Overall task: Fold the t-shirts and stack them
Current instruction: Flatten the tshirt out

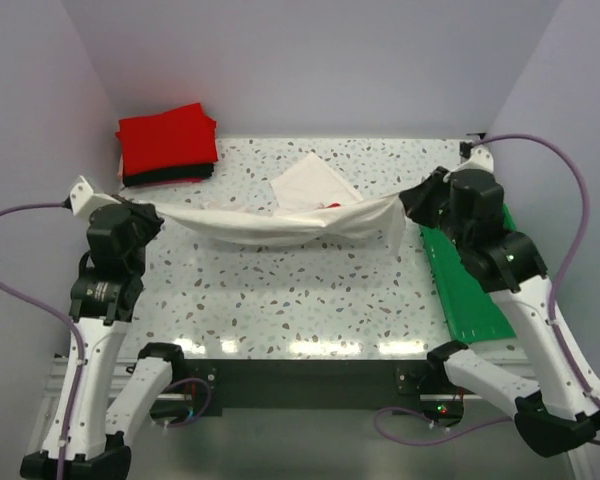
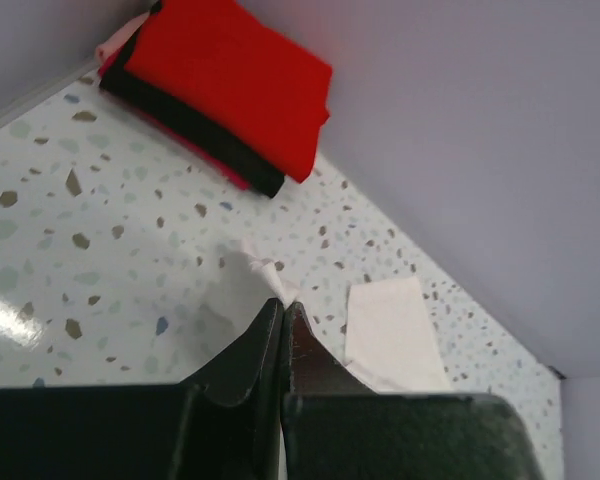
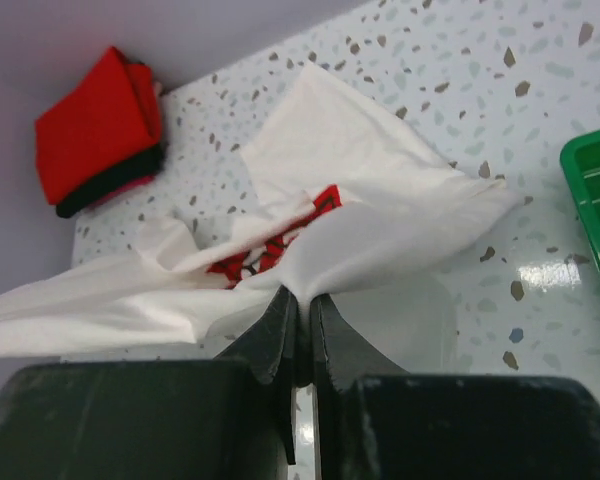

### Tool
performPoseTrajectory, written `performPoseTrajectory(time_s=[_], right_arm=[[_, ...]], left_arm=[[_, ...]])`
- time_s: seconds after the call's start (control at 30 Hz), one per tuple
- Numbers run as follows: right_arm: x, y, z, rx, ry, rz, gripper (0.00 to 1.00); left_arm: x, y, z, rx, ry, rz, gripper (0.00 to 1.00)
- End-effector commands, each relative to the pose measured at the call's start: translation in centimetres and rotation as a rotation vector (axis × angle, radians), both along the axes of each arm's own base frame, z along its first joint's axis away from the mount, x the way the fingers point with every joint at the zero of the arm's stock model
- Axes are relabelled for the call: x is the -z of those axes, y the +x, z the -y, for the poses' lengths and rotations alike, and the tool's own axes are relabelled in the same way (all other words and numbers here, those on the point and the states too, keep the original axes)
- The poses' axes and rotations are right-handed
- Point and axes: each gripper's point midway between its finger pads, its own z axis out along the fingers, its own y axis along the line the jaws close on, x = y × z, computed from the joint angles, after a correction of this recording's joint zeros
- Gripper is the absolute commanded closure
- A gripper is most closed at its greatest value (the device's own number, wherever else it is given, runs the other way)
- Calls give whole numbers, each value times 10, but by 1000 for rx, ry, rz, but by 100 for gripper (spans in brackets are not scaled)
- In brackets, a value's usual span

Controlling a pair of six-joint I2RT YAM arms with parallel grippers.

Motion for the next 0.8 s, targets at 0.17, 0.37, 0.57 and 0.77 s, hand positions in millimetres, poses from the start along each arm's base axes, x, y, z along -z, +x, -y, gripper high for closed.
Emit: performPoseTrajectory(time_s=[0.17,0.37,0.57,0.77], right_arm=[[-146,-63,44,46,27,271,100],[-212,-103,66,58,42,427,100],[-220,-85,54,35,49,442,100],[-214,-11,26,42,-3,436,100]], left_arm=[[-177,-53,2,49,-10,402,100],[-247,-83,-6,21,23,517,100],[-261,-64,-5,17,26,547,100],[-238,16,7,55,25,528,100]])
